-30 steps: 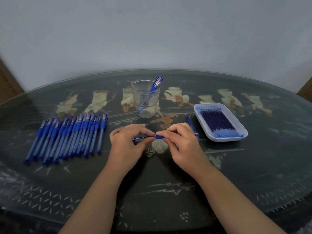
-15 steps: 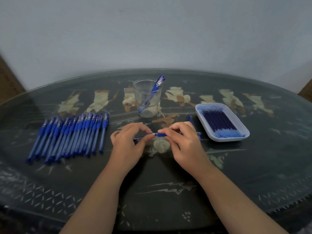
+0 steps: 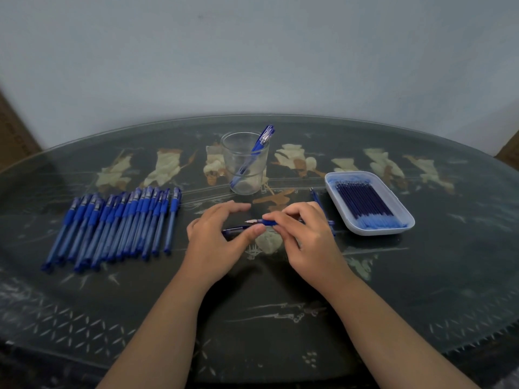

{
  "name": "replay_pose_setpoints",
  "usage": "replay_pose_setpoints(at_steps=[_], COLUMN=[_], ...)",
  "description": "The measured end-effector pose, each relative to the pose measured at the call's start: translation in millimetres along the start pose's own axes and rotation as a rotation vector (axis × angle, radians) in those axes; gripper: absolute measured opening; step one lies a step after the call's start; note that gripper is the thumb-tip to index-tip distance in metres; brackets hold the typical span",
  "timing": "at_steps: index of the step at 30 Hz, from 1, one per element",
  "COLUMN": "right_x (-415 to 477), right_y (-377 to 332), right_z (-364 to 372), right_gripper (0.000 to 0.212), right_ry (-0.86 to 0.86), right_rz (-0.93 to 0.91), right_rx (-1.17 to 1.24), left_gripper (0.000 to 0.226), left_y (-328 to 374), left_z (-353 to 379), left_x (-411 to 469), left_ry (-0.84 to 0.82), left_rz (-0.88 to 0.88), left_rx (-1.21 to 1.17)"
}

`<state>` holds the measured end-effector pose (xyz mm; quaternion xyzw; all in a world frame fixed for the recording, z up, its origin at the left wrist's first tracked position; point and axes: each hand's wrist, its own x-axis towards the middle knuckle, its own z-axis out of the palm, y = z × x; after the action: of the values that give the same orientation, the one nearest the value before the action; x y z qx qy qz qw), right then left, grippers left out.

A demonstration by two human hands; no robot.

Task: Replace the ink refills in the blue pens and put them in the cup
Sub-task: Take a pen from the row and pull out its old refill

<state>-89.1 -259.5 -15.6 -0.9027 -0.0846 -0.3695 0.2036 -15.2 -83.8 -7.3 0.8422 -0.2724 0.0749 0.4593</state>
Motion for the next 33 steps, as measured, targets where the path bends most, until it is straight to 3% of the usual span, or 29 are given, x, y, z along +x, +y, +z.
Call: replay_pose_setpoints(at_steps=[5, 9, 15, 20, 29, 33], right_x=[0.3, 0.3, 0.1, -0.2, -0.1, -1.1], right_y=[0.1, 0.3, 1.4, 0.8, 1.0, 3.1], right_z=[-0.2, 0.3, 1.1, 0.8, 2.2, 1.9], right_gripper=[0.027, 0.026, 0.029, 0.028, 0.026, 0.025], right_ry=[-0.001, -0.005, -0.004, -0.002, 0.037, 0.046], right_rz=[0.000, 0.004, -0.005, -0.009, 0.000, 0.017], right_rx=[-0.004, -0.005, -0.009, -0.010, 0.013, 0.017], left_gripper=[0.009, 0.040, 0.003, 0.025, 0.022, 0.011], left_y=[-0.1, 3.4, 6.1, 10.6, 11.5, 13.5], left_z=[-1.9, -4.2, -5.1, -7.0, -13.7, -22.6], left_x=[1.8, -0.2, 0.4, -0.5, 0.1, 0.1], left_ry=[0.018, -0.011, 0.022, -0.030, 0.027, 0.076], left_rz=[-0.004, -0.070, -0.103, -0.125, -0.224, -0.247], left_rx=[-0.057, -0.071, -0.168, -0.145, -0.362, -0.347])
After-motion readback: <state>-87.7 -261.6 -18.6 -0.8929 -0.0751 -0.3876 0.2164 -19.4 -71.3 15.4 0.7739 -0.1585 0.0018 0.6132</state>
